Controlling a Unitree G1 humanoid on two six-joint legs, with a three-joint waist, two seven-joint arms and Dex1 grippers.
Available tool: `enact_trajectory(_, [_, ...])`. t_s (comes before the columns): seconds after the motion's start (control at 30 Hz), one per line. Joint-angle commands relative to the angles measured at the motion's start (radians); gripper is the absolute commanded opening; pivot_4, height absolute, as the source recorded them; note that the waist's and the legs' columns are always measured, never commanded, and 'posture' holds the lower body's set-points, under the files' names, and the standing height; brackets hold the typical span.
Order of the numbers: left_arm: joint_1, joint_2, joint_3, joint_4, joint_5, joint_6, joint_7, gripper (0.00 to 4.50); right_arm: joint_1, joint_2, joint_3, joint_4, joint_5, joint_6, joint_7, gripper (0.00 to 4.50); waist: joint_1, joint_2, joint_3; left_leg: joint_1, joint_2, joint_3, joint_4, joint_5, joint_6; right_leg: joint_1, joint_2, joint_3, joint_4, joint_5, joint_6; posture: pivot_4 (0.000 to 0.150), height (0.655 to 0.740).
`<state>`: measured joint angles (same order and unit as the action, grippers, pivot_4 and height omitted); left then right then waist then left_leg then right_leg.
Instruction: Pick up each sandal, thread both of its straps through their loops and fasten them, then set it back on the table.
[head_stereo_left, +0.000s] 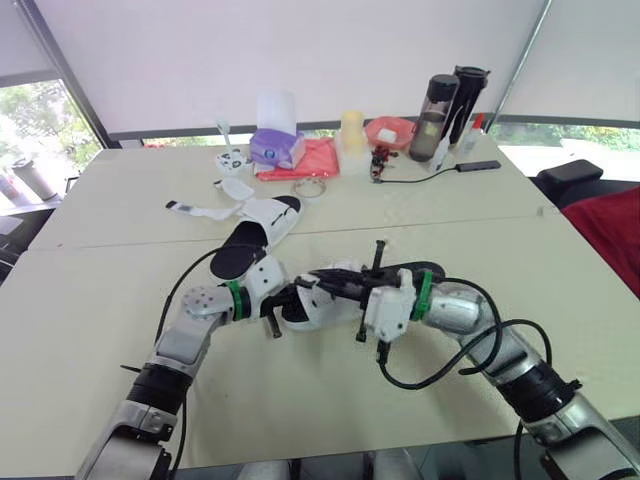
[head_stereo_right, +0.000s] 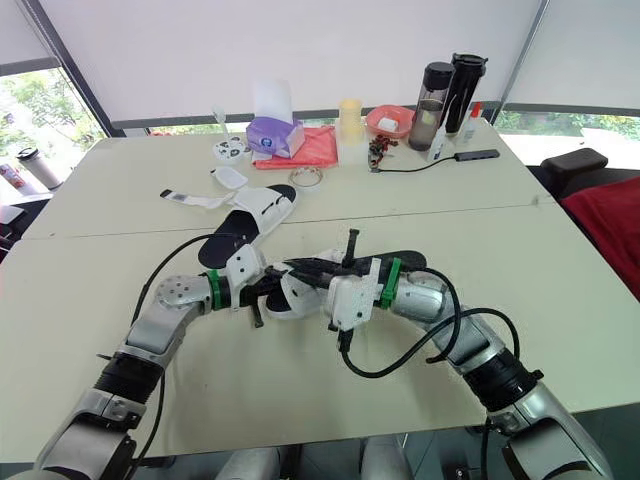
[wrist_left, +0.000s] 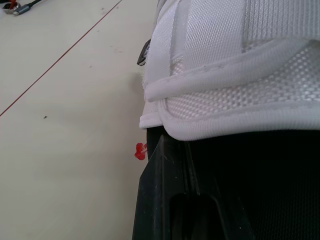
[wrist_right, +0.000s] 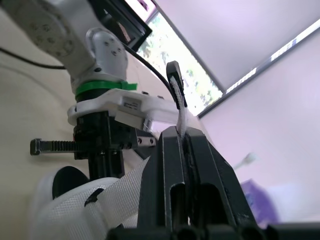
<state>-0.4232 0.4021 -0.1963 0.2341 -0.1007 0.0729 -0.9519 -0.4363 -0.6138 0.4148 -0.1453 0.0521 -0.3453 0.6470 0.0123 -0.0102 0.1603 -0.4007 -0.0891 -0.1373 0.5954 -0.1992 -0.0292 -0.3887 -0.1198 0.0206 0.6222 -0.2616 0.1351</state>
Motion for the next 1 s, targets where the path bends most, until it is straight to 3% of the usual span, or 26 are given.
enact_trajectory(0.03, [0.035,-0.005,-0.053,0.055,0.028,0.02,-0.019,0.0,0.025,0.008,-0.05,-0.129,0.152,0.207,0.059,0.03,0.0,0.0,0.0,0.0,0.0,0.0,0.0,0.0,0.0,0.0,0.0,0.0,0.0,0.0,0.0,0.15,0.74])
enact_trajectory(0.23, [0.035,-0.008,-0.05,0.059,0.03,0.014,-0.019,0.0,0.079,0.018,-0.07,-0.218,0.252,0.534,0.088,0.03,0.0,0.0,0.0,-0.002,0.0,0.0,0.0,0.0,0.0,-0.002,0.0,0.0,0.0,0.0,0.0,0.15,0.74])
enact_trajectory(0.43, [0.039,-0.006,-0.049,0.052,0.032,0.015,-0.013,0.0,0.02,0.16,-0.161,-0.266,0.373,0.916,-0.074,0.03,0.001,0.0,0.0,-0.003,0.0,0.0,0.0,0.0,0.0,-0.003,0.0,-0.001,0.0,0.0,0.0,0.15,0.74])
enact_trajectory(0.7, [0.051,-0.004,-0.047,0.038,0.03,0.018,-0.006,0.0,-0.003,0.234,-0.26,-0.29,0.486,1.258,-0.167,0.03,0.0,0.0,0.0,-0.005,0.0,-0.001,0.0,0.0,0.0,-0.005,0.0,-0.001,0.0,0.0,0.0,0.15,0.74])
enact_trajectory(0.8, [0.049,-0.005,-0.046,0.04,0.029,0.018,-0.003,0.0,-0.015,0.249,-0.289,-0.295,0.52,1.341,-0.186,1.35,0.0,0.0,0.0,-0.005,0.0,-0.001,0.0,0.0,0.0,-0.005,0.0,-0.002,0.0,0.0,0.0,0.15,0.74])
enact_trajectory(1.0, [0.046,-0.007,-0.045,0.042,0.029,0.017,-0.003,0.0,-0.047,0.22,-0.277,-0.304,0.502,1.376,-0.184,4.46,0.0,0.0,0.0,-0.006,0.0,-0.001,0.0,0.0,0.0,-0.005,0.0,-0.002,-0.001,0.001,0.0,0.15,0.74])
